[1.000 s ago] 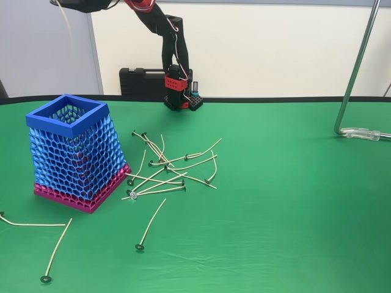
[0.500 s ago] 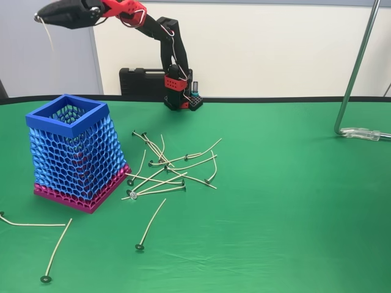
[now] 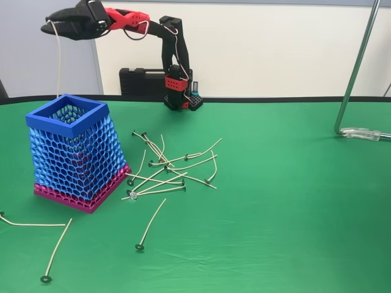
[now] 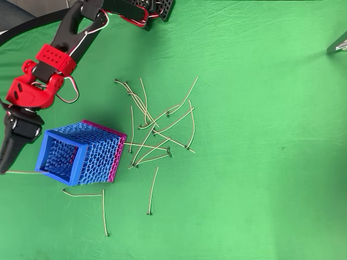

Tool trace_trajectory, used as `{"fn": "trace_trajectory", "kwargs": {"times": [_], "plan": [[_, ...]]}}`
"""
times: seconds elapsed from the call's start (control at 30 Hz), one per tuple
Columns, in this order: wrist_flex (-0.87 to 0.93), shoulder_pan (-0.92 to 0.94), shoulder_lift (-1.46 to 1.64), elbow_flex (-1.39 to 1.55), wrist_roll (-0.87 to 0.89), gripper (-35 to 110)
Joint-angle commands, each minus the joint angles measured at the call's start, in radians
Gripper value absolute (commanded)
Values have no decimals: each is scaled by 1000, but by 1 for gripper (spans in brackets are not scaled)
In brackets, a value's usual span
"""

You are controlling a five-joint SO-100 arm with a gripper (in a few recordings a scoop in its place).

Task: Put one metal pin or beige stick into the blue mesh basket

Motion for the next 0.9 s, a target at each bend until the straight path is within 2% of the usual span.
{"fn": "trace_trajectory", "kwargs": {"times": [0.0, 0.3, 0.33, 0.37, 0.4, 0.43, 0.5, 0.53, 0.57, 0.6, 0.63, 0.73, 0.87], "plan": [[-35, 8, 67, 6, -5, 22], [-41, 3, 84, 14, 3, 24], [-40, 2, 84, 15, -5, 21], [-40, 0, 84, 18, -26, 7], [-44, 0, 86, 21, -17, 1], [-46, 0, 86, 21, -8, 5], [-48, 0, 86, 21, 8, 25], [-43, 0, 86, 21, -18, 17], [-58, 0, 86, 28, -20, 1], [-83, 0, 86, 37, -8, 1], [-89, 0, 86, 41, -8, 3], [-94, 3, 83, 44, -12, 24], [-103, 2, 83, 57, -14, 29]]}}
